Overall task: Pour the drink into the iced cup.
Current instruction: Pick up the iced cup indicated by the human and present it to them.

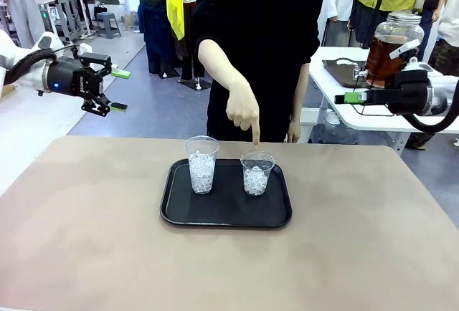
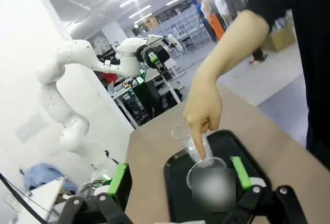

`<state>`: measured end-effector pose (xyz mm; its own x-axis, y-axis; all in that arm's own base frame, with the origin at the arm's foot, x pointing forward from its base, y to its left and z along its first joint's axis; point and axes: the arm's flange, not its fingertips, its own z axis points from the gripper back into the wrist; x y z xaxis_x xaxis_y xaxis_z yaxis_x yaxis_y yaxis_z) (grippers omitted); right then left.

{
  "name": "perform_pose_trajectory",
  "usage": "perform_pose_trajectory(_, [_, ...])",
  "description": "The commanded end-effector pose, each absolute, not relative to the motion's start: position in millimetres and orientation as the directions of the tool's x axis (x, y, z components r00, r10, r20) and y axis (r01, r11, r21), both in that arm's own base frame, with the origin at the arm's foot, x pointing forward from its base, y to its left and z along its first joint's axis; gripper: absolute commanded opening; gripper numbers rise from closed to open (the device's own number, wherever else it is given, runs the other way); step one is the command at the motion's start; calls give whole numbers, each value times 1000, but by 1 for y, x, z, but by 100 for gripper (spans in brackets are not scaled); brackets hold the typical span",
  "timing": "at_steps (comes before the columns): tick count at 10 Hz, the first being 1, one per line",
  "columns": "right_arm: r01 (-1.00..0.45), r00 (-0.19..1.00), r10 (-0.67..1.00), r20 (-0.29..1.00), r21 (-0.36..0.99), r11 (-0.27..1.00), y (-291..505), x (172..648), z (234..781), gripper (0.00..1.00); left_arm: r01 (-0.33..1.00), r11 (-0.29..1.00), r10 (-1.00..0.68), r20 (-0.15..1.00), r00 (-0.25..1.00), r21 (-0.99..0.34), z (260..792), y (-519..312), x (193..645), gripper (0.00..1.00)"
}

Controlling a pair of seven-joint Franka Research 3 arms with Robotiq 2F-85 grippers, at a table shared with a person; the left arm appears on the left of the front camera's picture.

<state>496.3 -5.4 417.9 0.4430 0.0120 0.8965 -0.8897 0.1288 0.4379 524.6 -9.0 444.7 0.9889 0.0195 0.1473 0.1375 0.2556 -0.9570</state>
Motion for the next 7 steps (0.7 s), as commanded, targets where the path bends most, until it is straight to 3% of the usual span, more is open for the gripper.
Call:
perform_pose_trajectory(1, [-960,262,-19,965,262,97,2,497,394,100,140,258,22,151,988,-956,446,-9,525,100])
perform_pose_trajectory(4, [-986,120,12,993,118,119,17,502,359,100,140,258,22,151,988,-956,446,-9,525,100])
perform_pose_trajectory(5, [-990,26,85,996,14,140,25,502,348,100,140,258,22,151,988,-956,446,-9,525,100])
perform_pose_trajectory(7, [-993,21,60,998,14,115,38,503,329,100,140,258,22,151,988,-956,446,-9,525,100])
